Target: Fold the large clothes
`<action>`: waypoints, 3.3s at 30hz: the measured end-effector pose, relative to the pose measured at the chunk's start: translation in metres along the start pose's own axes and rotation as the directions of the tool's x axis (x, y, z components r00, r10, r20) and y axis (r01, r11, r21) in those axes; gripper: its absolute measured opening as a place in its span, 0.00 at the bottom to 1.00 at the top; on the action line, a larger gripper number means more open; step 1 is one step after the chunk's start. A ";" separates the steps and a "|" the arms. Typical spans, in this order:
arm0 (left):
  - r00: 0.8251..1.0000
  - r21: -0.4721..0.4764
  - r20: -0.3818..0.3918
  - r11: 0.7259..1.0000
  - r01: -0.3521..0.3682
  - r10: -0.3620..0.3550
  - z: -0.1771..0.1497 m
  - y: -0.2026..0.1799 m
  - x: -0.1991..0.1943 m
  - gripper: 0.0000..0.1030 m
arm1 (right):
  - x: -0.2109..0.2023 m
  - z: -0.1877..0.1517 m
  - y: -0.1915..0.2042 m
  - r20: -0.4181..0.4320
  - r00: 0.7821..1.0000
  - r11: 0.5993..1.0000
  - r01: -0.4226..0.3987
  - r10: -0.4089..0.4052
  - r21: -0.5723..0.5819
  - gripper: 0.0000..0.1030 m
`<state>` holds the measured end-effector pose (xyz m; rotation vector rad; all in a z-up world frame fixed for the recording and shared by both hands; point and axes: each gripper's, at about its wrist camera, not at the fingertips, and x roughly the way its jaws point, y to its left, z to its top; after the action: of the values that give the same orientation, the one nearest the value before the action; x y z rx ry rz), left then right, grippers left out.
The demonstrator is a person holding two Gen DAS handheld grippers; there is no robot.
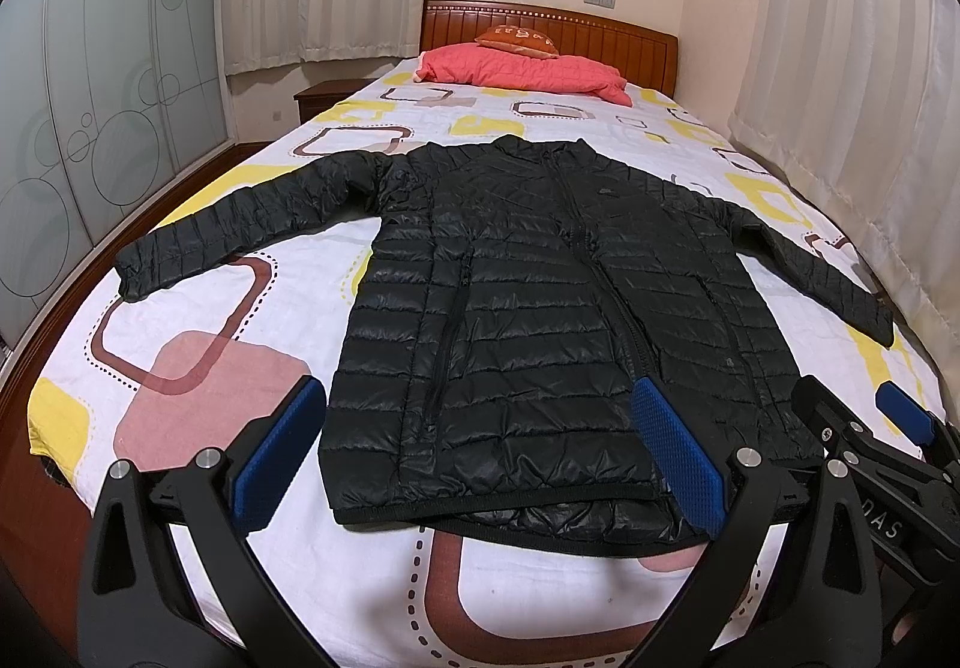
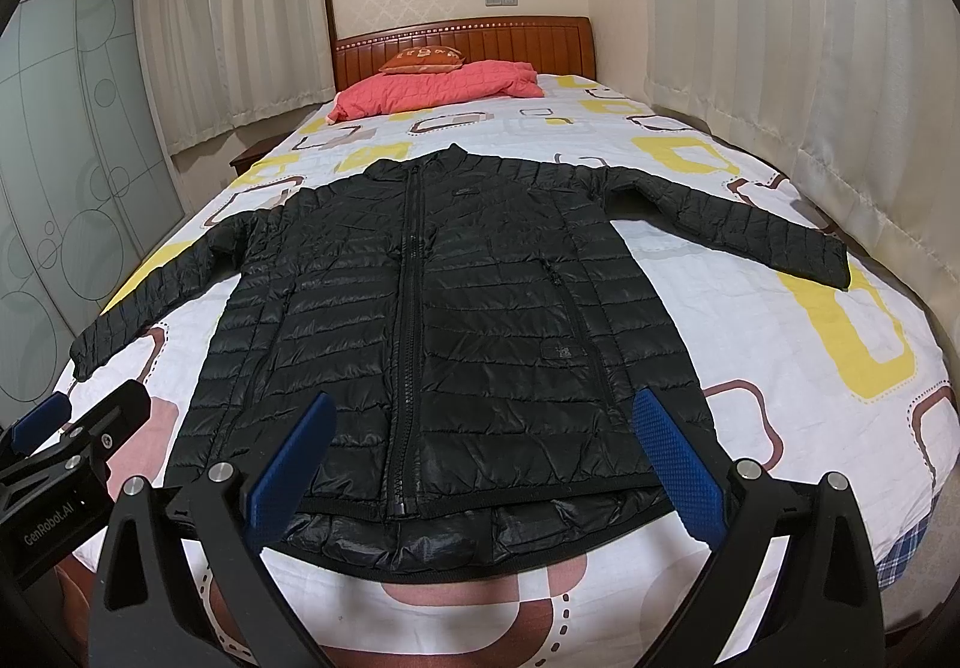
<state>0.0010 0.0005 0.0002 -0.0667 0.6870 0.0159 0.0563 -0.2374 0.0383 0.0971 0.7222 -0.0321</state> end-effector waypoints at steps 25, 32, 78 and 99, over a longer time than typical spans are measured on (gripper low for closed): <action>1.000 0.000 -0.003 1.000 0.001 -0.001 0.000 0.000 0.000 0.98 | 0.001 -0.002 0.000 -0.001 1.000 1.000 0.000 0.000 -0.001 0.95; 1.000 0.000 -0.010 1.000 -0.001 0.001 -0.009 0.008 0.008 0.98 | 0.004 -0.002 0.001 -0.005 1.000 1.000 -0.002 0.002 0.000 0.95; 0.872 -0.359 -0.299 0.801 -0.479 0.388 0.028 0.198 0.257 0.98 | 0.223 0.042 -0.426 0.132 0.944 0.479 0.030 -0.301 0.877 0.68; 0.874 -0.346 -0.282 0.808 -0.476 0.395 0.028 0.202 0.264 0.98 | 0.222 0.163 -0.286 0.240 0.939 0.844 0.086 -0.246 0.529 0.10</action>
<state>0.2159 0.2017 -0.1569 -0.3137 0.8798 0.6122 0.3117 -0.5373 -0.0093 0.5325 0.3981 -0.4049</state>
